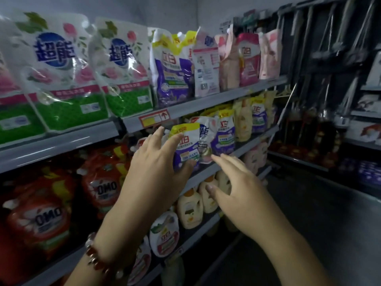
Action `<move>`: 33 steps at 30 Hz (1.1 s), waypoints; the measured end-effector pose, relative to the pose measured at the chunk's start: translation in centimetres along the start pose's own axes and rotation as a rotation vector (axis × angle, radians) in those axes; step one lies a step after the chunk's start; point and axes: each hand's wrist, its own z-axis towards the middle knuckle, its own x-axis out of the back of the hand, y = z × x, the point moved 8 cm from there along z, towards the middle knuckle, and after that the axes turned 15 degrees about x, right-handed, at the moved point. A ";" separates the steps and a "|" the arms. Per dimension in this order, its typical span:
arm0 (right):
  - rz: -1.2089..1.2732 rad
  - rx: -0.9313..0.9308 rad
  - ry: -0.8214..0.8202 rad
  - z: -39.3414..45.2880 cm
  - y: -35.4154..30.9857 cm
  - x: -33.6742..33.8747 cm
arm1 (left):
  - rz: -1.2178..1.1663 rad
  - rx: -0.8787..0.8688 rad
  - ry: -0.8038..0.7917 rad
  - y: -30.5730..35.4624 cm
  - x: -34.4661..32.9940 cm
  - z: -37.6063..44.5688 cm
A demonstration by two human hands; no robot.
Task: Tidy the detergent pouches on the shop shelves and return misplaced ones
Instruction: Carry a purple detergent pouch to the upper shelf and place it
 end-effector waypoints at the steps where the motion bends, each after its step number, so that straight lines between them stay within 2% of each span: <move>1: -0.007 -0.002 0.010 0.5 0.6 0.0 | -0.007 -0.006 -0.004 0.3 -0.7 0.7; 7: -0.077 0.020 0.016 6.8 4.4 1.0 | -0.014 -0.017 0.034 1.4 -2.3 7.2; 14: -0.012 0.100 0.049 15.2 6.8 0.2 | -0.104 0.046 0.191 -0.3 -1.6 15.7; 20: 0.305 0.128 0.143 20.2 9.3 -1.4 | -0.193 0.124 0.329 -1.2 -2.6 23.2; 25: 0.747 0.048 0.527 24.8 14.0 -2.3 | -0.264 0.151 0.337 -0.9 -3.9 28.4; 28: 0.833 0.024 0.557 27.7 15.6 -3.6 | -0.340 0.248 0.391 -1.5 -3.2 30.3; 33: 0.794 0.092 0.401 33.3 16.1 -4.7 | 0.042 0.379 0.459 -1.0 -2.0 32.8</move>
